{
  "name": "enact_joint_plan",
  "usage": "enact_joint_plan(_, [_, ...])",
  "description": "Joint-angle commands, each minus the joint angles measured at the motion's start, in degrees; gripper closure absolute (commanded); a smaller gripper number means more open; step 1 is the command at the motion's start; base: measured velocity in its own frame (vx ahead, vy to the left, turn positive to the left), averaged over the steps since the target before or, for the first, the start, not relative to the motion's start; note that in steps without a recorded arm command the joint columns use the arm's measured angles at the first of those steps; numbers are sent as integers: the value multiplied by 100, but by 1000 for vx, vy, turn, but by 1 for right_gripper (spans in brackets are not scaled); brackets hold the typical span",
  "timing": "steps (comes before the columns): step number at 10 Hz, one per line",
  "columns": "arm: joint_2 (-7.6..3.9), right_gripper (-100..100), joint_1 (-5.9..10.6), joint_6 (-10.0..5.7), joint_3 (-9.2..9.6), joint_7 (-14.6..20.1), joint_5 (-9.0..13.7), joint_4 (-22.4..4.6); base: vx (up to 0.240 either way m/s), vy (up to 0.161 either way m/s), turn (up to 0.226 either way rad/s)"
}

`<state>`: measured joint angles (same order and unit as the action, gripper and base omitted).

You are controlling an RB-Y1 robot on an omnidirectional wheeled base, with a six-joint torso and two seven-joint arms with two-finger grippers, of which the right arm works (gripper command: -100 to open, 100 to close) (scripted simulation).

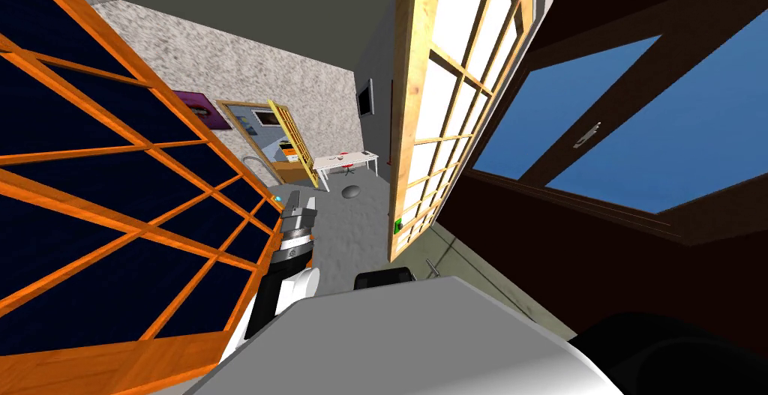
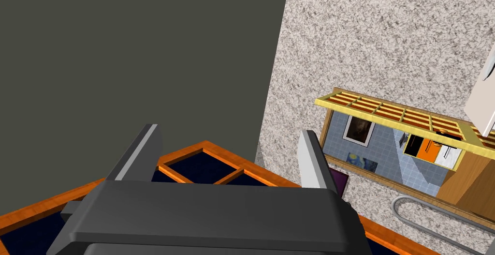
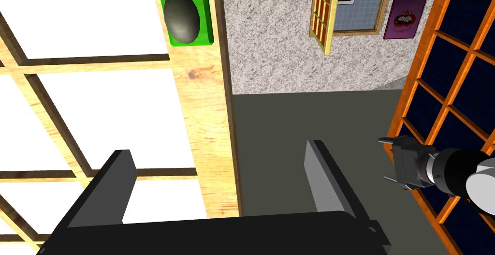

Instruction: Push the door open

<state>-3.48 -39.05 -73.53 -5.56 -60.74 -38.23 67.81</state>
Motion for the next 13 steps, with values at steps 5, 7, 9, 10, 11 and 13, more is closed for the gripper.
enact_joint_plan(5, [172, -100, -121, -394, -51, -557, -375, -580, 178, -100, 102])
enact_joint_plan(7, [90, -100, -28, -300, -54, -495, -320, -558, 124, -1, 24])
enact_joint_plan(9, [65, -100, 9, -234, -54, -466, -307, -536, 162, 80, 27])
enact_joint_plan(10, [59, -100, 37, -184, -54, -445, -297, -520, 162, 101, 37])
enact_joint_plan(11, [63, -100, 66, -134, -55, -423, -287, -503, 183, 82, 4])
enact_joint_plan(13, [96, -100, 121, -38, -55, -382, -267, -471, 201, 85, 43])
